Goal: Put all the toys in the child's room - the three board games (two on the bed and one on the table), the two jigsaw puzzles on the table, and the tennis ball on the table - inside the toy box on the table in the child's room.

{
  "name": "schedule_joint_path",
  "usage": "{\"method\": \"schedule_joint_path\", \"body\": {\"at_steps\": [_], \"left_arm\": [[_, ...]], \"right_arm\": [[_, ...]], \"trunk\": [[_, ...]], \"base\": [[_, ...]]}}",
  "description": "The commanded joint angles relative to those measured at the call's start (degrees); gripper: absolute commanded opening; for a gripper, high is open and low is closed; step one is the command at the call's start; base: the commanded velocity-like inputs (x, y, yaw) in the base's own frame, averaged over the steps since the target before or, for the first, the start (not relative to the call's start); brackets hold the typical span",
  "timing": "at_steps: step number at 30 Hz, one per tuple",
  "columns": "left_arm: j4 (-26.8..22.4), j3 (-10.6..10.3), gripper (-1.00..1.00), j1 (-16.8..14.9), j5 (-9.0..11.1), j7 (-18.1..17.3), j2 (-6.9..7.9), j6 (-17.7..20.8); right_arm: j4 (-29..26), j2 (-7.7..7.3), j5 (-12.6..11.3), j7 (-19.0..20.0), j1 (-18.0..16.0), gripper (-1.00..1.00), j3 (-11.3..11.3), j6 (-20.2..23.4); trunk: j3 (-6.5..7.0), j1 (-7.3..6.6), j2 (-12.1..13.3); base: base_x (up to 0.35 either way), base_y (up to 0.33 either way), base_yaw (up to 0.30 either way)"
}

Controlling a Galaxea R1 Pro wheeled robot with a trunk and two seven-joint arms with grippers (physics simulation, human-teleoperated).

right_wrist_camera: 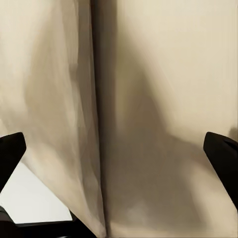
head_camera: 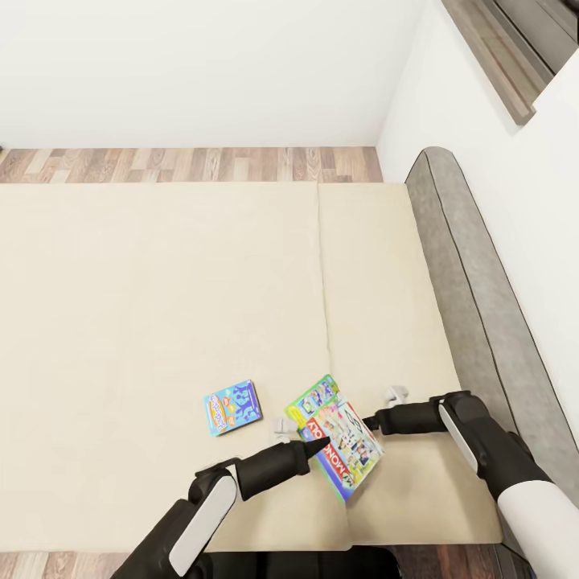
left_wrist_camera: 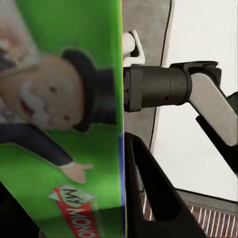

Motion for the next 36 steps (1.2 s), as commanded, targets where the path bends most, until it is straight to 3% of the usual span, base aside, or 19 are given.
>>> {"method": "schedule_joint_path", "body": {"at_steps": [1, 9, 17, 36], "left_arm": [[-1.1, 0.0, -1.0, 0.3, 0.4, 0.5, 0.14, 0.5], [-6.0, -0.2, -1.0, 2.0, 0.3, 3.7, 0.61, 0.5], [-11.2, -0.2, -1.0, 3.9, 0.4, 6.2, 2.51, 0.5], [-13.4, -0.1, -1.0, 4.8, 0.4, 7.2, 3.54, 0.6]], "right_arm": [[0.0, -0.09, 0.2, -0.3, 0.0, 1.0, 0.1, 0.1], [-0.3, -0.83, 0.2, -0.2, 0.0, 1.0, 0.1, 0.1], [-1.4, -1.53, 0.2, 0.0, 0.2, 1.0, 0.1, -0.6], [-2.9, -2.29, 0.2, 0.0, 1.0, 1.0, 0.1, -2.4]], "trunk": [[-0.03, 0.01, 0.0], [-0.03, 0.01, 0.0], [-0.03, 0.01, 0.0], [-0.03, 0.01, 0.0]], "base": [[0.0, 0.0, 0.0], [0.0, 0.0, 0.0], [0.0, 0.0, 0.0], [0.0, 0.0, 0.0]]}}
